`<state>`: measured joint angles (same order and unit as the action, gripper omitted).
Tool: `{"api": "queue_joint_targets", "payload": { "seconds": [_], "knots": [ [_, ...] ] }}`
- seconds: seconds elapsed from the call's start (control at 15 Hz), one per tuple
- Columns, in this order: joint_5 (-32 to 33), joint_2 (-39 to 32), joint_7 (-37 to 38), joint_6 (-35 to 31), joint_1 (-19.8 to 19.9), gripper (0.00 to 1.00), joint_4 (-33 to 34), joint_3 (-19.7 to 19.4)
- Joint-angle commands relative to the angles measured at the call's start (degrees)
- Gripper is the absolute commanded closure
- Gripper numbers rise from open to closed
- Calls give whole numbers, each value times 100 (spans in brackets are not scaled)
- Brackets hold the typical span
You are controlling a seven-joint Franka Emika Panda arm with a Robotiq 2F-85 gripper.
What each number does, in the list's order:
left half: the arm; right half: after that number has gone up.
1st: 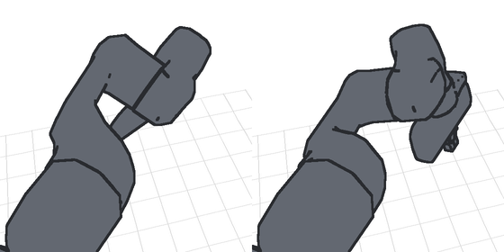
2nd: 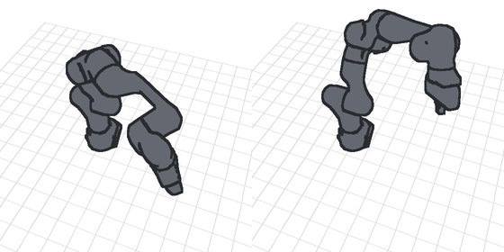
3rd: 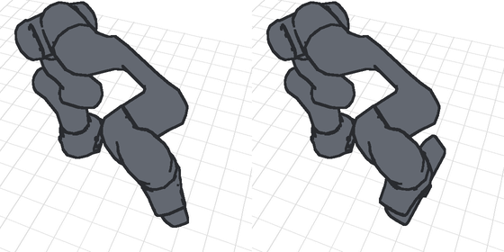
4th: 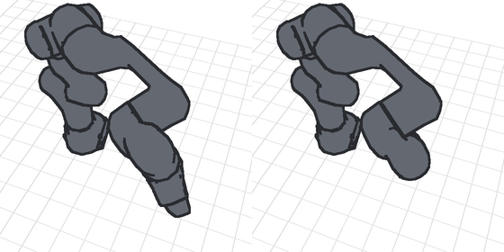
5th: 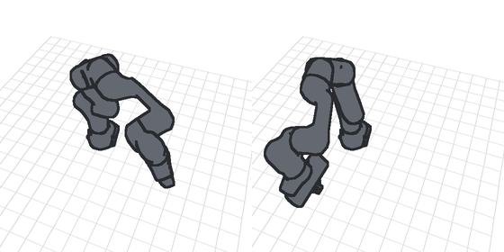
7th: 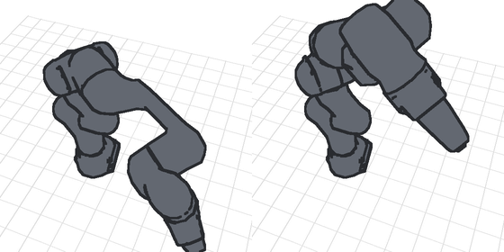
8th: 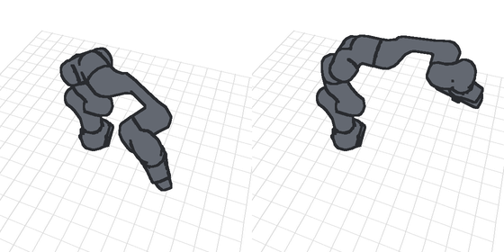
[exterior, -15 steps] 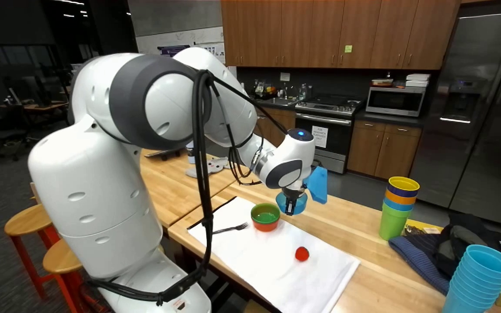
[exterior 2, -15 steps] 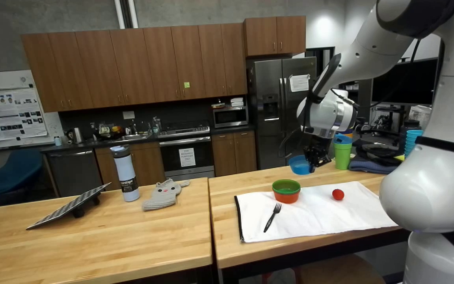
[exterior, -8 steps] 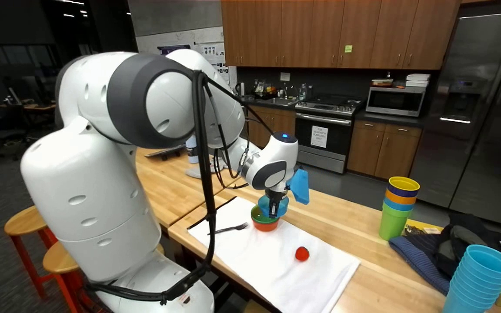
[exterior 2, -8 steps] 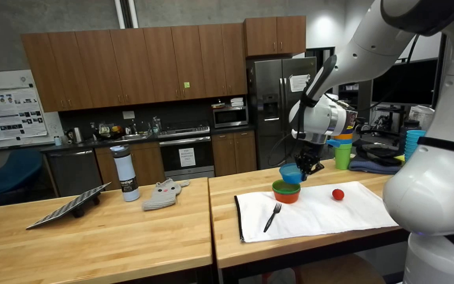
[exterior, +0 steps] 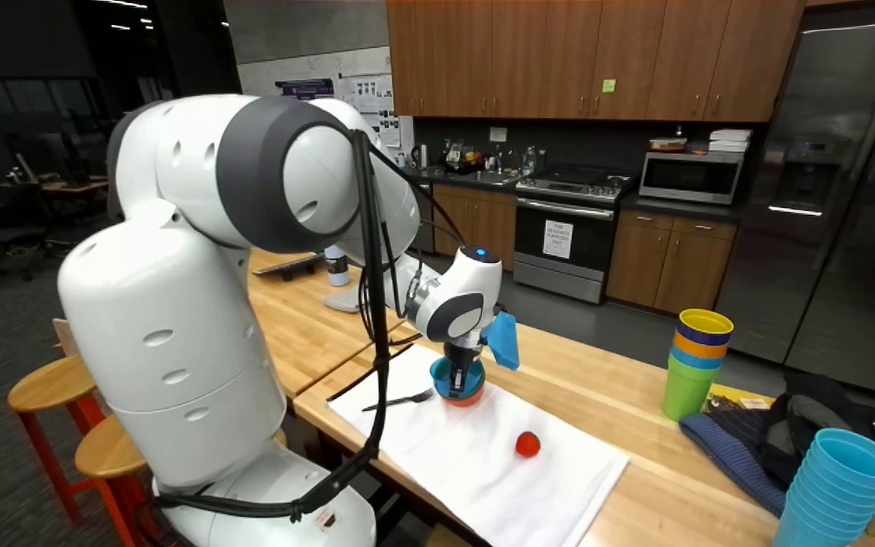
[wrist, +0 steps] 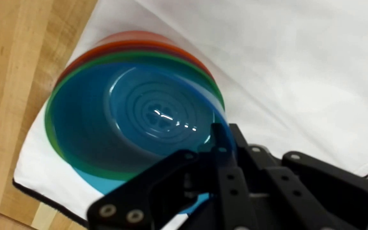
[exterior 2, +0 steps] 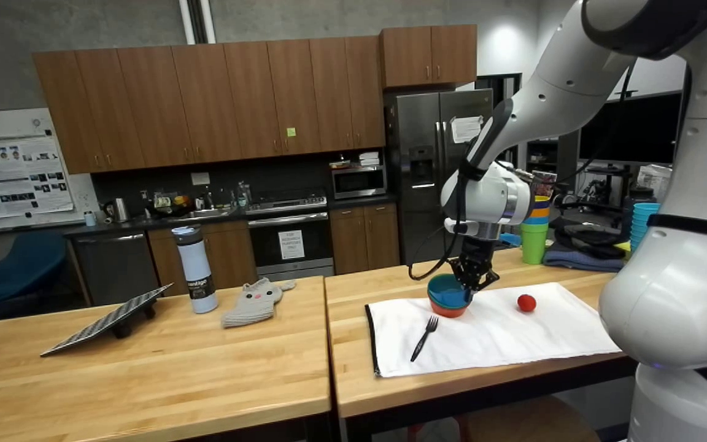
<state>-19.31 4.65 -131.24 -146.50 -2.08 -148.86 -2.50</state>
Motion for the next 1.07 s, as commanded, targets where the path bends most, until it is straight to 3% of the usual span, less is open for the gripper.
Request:
{"api": "queue_joint_targets", "payload": {
  "seconds": [0.0, 0.13, 0.2, 0.4, 0.6, 0.67, 0.8, 0.87, 0.93, 1.0],
  "knots": [
    [-11, -35, 6, 153, -3, 68, 55, -5],
    [61, -48, 115, 156, 20, 63, 68, -4],
    [11, -7, 26, 83, 3, 81, 4, 2],
    [11, -28, 39, 83, 8, 63, 6, 6],
    [11, -48, 39, 84, 13, 63, 15, 9],
    [11, -52, 40, 84, 15, 38, 16, 9],
    [63, 35, 10, -49, 27, 32, -58, 7],
    [67, 57, -22, -57, 34, 35, -52, -4],
    [67, 65, -15, -63, 35, 59, -45, -5],
    [77, 73, -26, -93, 37, 66, -46, -6]
  ]
}}
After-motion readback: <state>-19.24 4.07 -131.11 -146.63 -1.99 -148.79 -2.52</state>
